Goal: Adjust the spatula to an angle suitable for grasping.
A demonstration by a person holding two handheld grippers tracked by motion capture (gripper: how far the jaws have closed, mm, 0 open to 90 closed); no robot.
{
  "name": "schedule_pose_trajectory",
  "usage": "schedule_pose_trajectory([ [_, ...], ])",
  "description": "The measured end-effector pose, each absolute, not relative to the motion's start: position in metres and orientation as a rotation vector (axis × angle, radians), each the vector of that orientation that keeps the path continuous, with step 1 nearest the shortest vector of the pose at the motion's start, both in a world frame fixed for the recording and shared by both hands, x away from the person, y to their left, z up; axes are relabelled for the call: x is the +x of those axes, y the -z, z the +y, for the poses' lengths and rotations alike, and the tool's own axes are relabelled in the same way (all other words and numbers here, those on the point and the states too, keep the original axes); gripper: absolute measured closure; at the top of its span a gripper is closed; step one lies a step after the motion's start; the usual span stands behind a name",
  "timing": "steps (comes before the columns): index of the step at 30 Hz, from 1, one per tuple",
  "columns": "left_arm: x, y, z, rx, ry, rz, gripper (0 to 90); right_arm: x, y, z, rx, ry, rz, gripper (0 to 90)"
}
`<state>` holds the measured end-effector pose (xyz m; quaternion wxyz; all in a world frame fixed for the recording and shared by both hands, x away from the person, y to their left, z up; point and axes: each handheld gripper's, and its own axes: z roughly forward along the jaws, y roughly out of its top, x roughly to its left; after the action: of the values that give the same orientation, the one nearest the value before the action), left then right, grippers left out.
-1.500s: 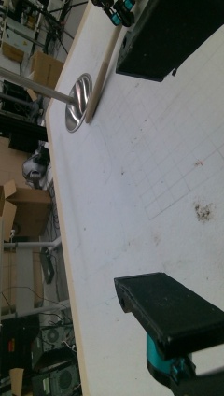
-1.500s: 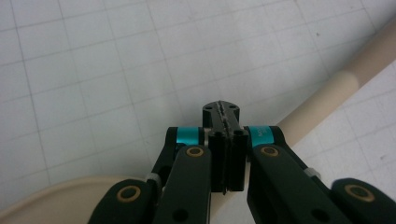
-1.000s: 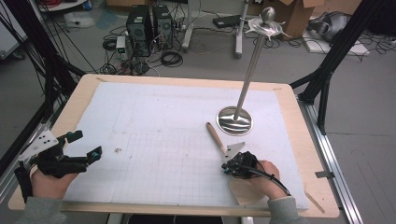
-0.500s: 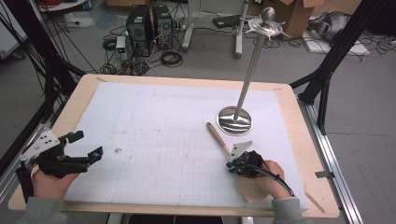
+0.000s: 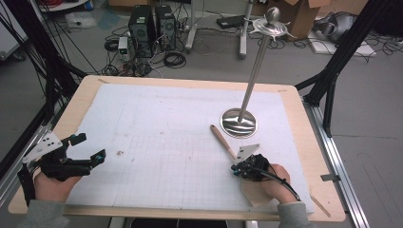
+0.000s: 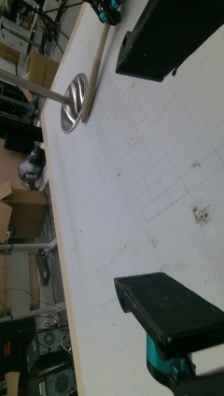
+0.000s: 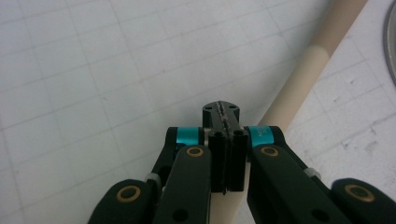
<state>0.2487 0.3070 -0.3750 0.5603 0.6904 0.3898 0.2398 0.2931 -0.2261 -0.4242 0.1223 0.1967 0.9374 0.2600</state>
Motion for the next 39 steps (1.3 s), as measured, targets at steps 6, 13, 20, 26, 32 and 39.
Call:
schedule_pose_trajectory([
  [6,0.249,0.375,0.306,1.628,-0.560,0.915,1.7,0.290,0.417,-0.226,0.593,-0.835,2.698,90.0],
  [13,0.250,0.375,0.307,1.624,-0.558,0.918,1.7,0.285,0.399,-0.223,0.608,-0.912,2.624,90.0],
  [20,0.250,0.375,0.306,1.623,-0.554,0.916,1.7,0.284,0.390,-0.220,0.682,-0.935,2.546,90.0],
  [26,0.251,0.375,0.306,1.629,-0.554,0.913,1.7,0.299,0.386,-0.216,0.736,-0.928,2.528,90.0],
  [32,0.251,0.376,0.306,1.626,-0.552,0.915,1.7,0.315,0.383,-0.213,0.799,-0.919,2.500,90.0],
  [39,0.251,0.376,0.305,1.630,-0.550,0.913,1.7,0.332,0.387,-0.208,0.853,-0.861,2.489,90.0],
])
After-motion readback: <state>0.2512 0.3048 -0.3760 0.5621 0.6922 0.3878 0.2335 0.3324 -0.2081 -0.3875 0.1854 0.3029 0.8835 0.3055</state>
